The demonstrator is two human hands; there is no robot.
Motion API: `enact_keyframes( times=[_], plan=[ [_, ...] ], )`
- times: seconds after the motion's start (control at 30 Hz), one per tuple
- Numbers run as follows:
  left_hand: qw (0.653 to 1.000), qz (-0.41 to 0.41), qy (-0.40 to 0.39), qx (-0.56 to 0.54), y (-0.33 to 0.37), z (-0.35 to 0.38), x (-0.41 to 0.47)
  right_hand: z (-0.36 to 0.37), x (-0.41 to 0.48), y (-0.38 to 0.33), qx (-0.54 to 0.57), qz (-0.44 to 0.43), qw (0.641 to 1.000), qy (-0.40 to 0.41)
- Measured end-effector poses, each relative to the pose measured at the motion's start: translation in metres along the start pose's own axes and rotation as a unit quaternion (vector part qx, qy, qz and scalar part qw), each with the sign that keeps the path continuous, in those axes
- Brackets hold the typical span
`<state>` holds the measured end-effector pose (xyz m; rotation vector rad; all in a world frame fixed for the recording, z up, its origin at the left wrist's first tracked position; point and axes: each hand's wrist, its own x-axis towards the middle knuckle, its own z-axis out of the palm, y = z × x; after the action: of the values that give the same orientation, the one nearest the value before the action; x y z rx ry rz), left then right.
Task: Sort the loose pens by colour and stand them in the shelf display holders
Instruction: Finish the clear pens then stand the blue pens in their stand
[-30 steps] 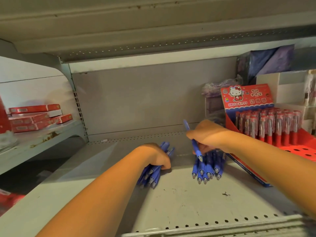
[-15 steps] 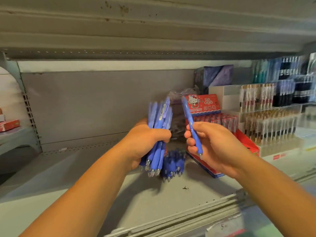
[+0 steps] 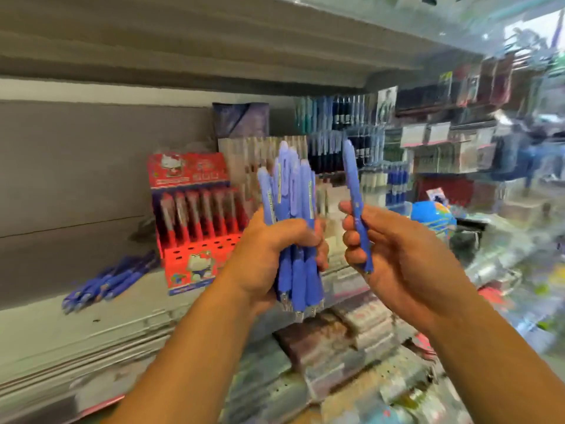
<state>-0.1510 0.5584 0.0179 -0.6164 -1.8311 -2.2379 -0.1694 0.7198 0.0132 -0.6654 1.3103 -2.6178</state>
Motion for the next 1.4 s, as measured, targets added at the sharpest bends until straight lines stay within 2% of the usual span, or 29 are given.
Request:
enact_keyframes(
  times=[0.07, 0.27, 0.4, 0.57, 0.77, 0.93, 1.03, 1.13, 1.23, 1.3, 1.4],
  plan=[
    [1.000, -0.015, -0.017, -0.016, -0.021, 0.037, 0.010, -0.038, -0.011, -0.017, 0.001, -0.001, 1.000, 0.007],
    [0.995, 0.026, -0.070, -0.068, -0.055, 0.108, 0.044, -0.115, -0.015, -0.060, -0.040, -0.004, 0.999, -0.008],
    [0.993, 0.043, -0.079, -0.076, -0.068, 0.122, 0.069, -0.150, 0.008, -0.067, -0.038, -0.021, 0.999, -0.010],
    [0.993, 0.062, -0.068, -0.069, -0.083, 0.113, 0.109, -0.178, 0.061, -0.064, -0.018, -0.033, 0.998, -0.054],
    [0.996, 0.076, 0.017, -0.049, -0.095, 0.089, 0.163, -0.193, 0.136, -0.054, -0.066, -0.059, 0.989, -0.115],
    [0.992, 0.104, 0.072, 0.000, -0.094, 0.077, 0.187, -0.198, 0.190, -0.062, -0.109, -0.124, 0.978, -0.126],
    [0.987, 0.112, 0.104, 0.043, -0.094, 0.071, 0.192, -0.194, 0.219, -0.061, -0.172, -0.156, 0.963, -0.140],
    [0.982, 0.136, 0.130, 0.017, -0.101, 0.074, 0.192, -0.194, 0.241, -0.056, -0.227, -0.160, 0.947, -0.162],
    [0.973, 0.128, 0.186, 0.041, -0.110, 0.073, 0.187, -0.196, 0.259, -0.048, -0.274, -0.156, 0.932, -0.178],
    [0.964, 0.110, 0.236, 0.060, -0.114, 0.070, 0.184, -0.196, 0.269, -0.042, -0.334, -0.168, 0.910, -0.179],
    [0.949, 0.135, 0.278, 0.066, -0.118, 0.069, 0.184, -0.191, 0.280, -0.035, -0.390, -0.197, 0.881, -0.180]
  ],
)
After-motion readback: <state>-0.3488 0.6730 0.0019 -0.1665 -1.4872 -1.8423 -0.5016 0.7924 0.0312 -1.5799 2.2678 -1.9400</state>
